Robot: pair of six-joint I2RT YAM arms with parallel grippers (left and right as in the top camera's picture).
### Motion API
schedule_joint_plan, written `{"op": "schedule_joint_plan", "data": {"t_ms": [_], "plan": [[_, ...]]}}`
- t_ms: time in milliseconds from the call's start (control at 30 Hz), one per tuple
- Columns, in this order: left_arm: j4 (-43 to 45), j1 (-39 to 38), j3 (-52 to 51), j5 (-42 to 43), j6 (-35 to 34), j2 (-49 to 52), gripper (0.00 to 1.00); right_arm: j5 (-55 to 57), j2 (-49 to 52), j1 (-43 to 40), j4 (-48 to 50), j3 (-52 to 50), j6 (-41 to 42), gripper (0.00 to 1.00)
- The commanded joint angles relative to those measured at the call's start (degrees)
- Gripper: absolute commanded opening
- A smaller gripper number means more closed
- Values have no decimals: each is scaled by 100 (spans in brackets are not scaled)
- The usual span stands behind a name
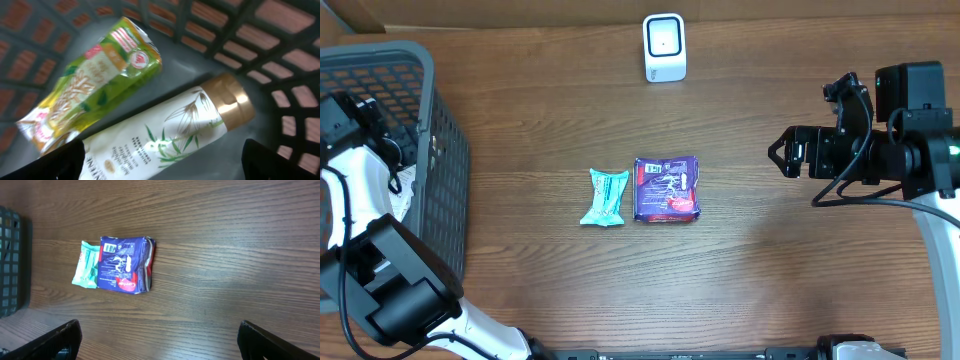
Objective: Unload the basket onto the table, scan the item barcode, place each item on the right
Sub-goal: 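Reach into the basket and grasp the white-and-gold tube with left gripper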
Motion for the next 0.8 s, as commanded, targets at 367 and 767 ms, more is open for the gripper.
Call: {"op": "schedule_joint_plan", "data": {"t_ms": [367,767], "plan": [[911,9,-1025,44,555,151,80,46,96,22,0,109,2,100],[968,9,-1025,48,507,822,52,-17,103,22,0,109,70,100]]}}
